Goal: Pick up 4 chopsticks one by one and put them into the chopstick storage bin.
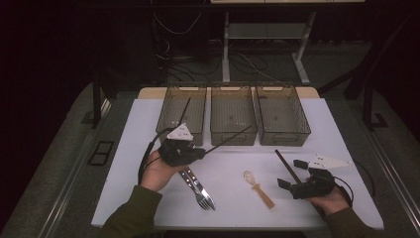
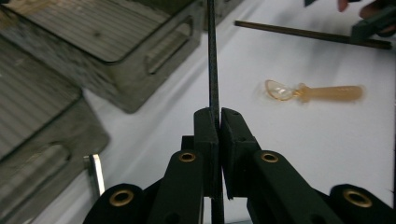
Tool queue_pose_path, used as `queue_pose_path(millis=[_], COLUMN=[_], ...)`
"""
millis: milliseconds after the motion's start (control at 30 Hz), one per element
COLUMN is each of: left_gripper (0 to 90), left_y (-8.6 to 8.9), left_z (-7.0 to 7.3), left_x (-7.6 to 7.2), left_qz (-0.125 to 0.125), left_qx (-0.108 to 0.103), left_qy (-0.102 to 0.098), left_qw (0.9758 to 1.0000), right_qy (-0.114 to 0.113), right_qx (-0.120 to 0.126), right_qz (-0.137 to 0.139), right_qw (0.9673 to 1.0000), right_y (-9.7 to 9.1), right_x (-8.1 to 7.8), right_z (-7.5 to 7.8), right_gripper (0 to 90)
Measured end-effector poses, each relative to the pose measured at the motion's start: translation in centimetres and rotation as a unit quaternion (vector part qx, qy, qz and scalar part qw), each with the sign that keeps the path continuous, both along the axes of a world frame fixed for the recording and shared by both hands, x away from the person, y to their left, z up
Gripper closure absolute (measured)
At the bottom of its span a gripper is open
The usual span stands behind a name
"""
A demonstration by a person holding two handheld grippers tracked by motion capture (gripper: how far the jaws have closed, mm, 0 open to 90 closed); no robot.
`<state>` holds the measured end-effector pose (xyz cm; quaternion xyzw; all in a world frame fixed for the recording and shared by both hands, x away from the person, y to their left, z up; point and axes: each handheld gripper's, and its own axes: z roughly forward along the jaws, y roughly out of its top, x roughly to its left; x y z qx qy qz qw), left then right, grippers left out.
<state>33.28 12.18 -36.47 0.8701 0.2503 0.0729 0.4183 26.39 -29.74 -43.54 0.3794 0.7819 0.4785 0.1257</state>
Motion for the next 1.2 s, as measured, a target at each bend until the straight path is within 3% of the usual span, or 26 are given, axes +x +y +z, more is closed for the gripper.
queue_pose_path(millis=[333, 467, 700, 967, 1100, 1200], left_gripper=[85.0, 85.0, 85.0, 85.0, 85.0, 85.0], left_y=[1.7, 2.2, 2.9, 3.8, 4.3, 4.7], left_z=[1.4, 1.9, 2.8, 2.9, 2.5, 2.1], left_x=[2.6, 3.7, 5.9, 8.9, 10.1, 11.0], left_qz=[0.037, 0.052, 0.084, 0.131, 0.161, 0.177], left_qx=[0.007, 0.018, 0.02, 0.035, 0.026, 0.034], left_qy=[-0.012, -0.017, -0.018, -0.017, -0.009, -0.008], left_qw=[0.9992, 0.9983, 0.9961, 0.9907, 0.9866, 0.9836], right_qy=[0.0, 0.002, -0.001, 0.0, 0.001, 0.001], right_qx=[-0.001, 0.0, -0.002, -0.001, -0.001, -0.001], right_qz=[0.001, 0.0, 0.001, 0.001, 0.0, 0.001], right_qw=[1.0, 1.0, 1.0, 1.0, 1.0, 1.0], right_y=[0.1, 0.1, 0.1, 0.0, 0.0, 0.0], right_x=[-0.1, -0.2, -0.1, -0.1, -0.1, -0.1], right_z=[0.0, 0.0, 0.0, 0.0, 0.0, 0.0], right_gripper=[2.3, 2.3, 2.3, 2.3, 2.3, 2.3])
